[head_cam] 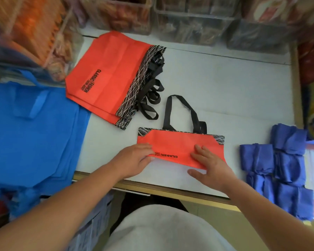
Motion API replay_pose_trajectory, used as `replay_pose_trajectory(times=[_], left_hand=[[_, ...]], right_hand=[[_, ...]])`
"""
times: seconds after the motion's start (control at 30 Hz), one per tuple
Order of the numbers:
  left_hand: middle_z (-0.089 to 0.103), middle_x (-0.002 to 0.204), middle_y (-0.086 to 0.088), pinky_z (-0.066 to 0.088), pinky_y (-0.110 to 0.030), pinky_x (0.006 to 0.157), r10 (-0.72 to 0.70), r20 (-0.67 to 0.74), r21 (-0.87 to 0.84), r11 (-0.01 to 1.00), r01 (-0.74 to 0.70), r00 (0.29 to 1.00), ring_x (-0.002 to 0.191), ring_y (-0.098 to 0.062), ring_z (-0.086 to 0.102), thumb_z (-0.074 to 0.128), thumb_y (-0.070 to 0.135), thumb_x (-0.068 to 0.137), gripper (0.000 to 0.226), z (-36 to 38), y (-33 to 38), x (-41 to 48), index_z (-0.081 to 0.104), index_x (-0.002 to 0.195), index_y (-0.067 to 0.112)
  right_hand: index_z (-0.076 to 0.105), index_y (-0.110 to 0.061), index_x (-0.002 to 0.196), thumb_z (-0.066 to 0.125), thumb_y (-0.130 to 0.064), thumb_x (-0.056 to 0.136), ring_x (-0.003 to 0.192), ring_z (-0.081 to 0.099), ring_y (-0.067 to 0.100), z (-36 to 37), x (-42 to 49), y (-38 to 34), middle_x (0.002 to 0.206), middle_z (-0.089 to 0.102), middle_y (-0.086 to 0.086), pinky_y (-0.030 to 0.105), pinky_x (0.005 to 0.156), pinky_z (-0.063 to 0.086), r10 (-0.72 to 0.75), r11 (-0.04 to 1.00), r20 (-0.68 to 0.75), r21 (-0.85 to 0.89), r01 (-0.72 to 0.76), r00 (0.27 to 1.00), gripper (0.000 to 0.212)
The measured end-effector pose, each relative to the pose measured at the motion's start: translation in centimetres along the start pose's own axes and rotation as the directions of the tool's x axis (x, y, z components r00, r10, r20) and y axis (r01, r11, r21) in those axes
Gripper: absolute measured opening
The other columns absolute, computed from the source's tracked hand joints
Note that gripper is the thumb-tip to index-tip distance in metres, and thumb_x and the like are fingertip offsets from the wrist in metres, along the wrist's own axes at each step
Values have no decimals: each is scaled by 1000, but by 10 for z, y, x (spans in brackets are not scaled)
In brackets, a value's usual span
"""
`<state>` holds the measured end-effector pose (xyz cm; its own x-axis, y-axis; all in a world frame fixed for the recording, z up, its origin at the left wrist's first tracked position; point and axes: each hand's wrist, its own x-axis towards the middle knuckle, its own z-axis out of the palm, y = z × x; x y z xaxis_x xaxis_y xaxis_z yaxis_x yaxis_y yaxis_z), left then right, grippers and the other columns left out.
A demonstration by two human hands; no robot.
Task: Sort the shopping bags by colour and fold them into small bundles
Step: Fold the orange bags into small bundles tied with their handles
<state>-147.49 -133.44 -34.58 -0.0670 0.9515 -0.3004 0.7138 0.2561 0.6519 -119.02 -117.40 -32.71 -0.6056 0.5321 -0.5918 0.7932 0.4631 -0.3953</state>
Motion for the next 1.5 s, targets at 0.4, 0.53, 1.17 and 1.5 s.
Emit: replay_pose_trajectory(times=[0.4, 0.53, 1.17, 1.5], left_hand=[[65, 109, 2, 52, -39, 83, -292, -251, 24, 951, 308, 923, 99, -22, 60, 62, 44, 97, 31, -7, 15, 8, 63, 114, 18], [57, 145, -9, 46, -47, 108, -144, -306, 200, 957, 211, 941, 134, -31, 51, 70, 30, 94, 48, 10, 13, 5, 59, 138, 13], [56, 82, 5, 44, -36, 66, -269, -347, 44, 952, 302, 898, 73, -24, 54, 83, 28, 80, 35, 40, 39, -2, 51, 90, 19], [62, 87, 14, 51, -28, 75, -354, -194, -280, 914, 294, 915, 79, -5, 57, 70, 22, 94, 13, 60, 77, 30, 58, 99, 25]], right_hand=[[68, -17, 98, 75, -36, 92, 81, 64, 22, -28, 0, 23, 85, 69, 1, 29, 63, 45, 516, 659, -181, 708, -253, 837, 21], [60, -17, 103, 72, -45, 89, 89, 63, 26, -21, 27, 13, 99, 66, 6, 28, 55, 44, 636, 633, -179, 677, -374, 751, 34], [51, -27, 108, 71, -12, 89, 77, 60, 13, -116, 48, -40, 91, 66, -1, 25, 62, 46, 390, 658, -411, 750, 62, 824, 32], [35, -25, 154, 77, -33, 86, 149, 24, 27, -46, 71, -33, 164, 21, 4, 45, 116, 36, 176, 956, -429, 289, -50, 886, 80]])
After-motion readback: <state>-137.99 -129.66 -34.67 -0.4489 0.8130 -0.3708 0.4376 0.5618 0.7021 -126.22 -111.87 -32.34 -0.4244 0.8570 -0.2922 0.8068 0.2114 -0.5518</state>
